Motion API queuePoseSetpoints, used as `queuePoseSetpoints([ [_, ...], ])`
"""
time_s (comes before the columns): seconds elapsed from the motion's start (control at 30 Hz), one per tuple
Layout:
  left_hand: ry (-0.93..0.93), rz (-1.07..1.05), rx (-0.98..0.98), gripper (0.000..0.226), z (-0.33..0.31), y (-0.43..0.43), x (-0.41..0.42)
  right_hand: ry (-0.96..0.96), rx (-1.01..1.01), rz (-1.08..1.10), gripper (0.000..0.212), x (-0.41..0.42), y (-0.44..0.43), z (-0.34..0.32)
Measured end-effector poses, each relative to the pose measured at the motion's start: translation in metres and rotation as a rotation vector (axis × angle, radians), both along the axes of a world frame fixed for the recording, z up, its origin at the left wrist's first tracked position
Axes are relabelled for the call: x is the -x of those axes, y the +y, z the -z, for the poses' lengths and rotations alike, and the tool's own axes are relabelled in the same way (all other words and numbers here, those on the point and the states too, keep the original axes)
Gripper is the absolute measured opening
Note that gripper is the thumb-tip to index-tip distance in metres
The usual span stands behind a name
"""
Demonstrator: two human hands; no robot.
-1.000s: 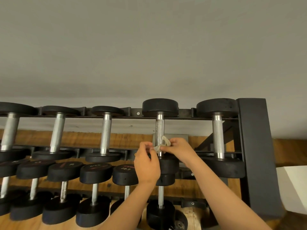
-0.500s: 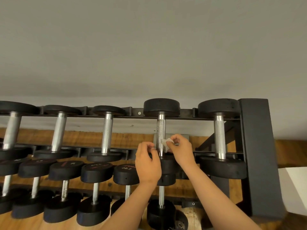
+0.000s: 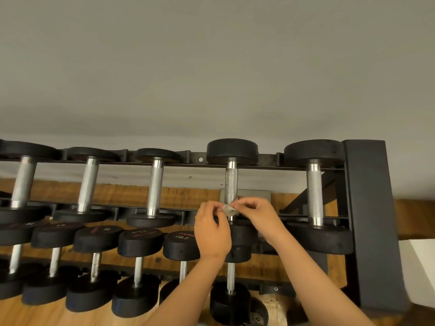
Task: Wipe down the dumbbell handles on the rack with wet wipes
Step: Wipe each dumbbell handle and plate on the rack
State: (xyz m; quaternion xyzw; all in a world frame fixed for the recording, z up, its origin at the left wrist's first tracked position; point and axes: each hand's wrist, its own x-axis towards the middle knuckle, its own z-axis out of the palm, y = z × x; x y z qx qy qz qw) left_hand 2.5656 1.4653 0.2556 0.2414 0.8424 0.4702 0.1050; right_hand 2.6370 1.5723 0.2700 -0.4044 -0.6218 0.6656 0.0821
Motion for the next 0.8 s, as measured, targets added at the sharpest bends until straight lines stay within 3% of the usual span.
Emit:
queuePoseSetpoints([
  [0.1, 0.026, 0.013, 0.006, 0.021, 0.001, -0.001, 0.001, 0.013, -0.033, 0.008, 0.011, 0.001, 0.0, 0.001],
  [0.23, 0.024, 0.009, 0.0, 0.021, 0.001, 0.0, 0.001, -0.051, -0.022, 0.036, 0.035, 0.007, -0.002, 0.002],
  [0.4, -0.011, -0.044, -0.029, 0.018, -0.002, 0.0, 0.0, -0.137, -0.003, -0.036, 0.03, 0.013, 0.003, -0.001],
  [0.53, -0.043, -0.087, -0.04, 0.024, -0.002, 0.001, -0.001, -0.156, 0.027, 0.12, 0.031, 0.007, 0.005, 0.005],
  [0.8, -0.052, -0.095, -0.023, 0.024, -0.002, 0.001, -0.001, -0.021, 0.152, 0.226, 0.022, 0.018, 0.005, -0.003],
])
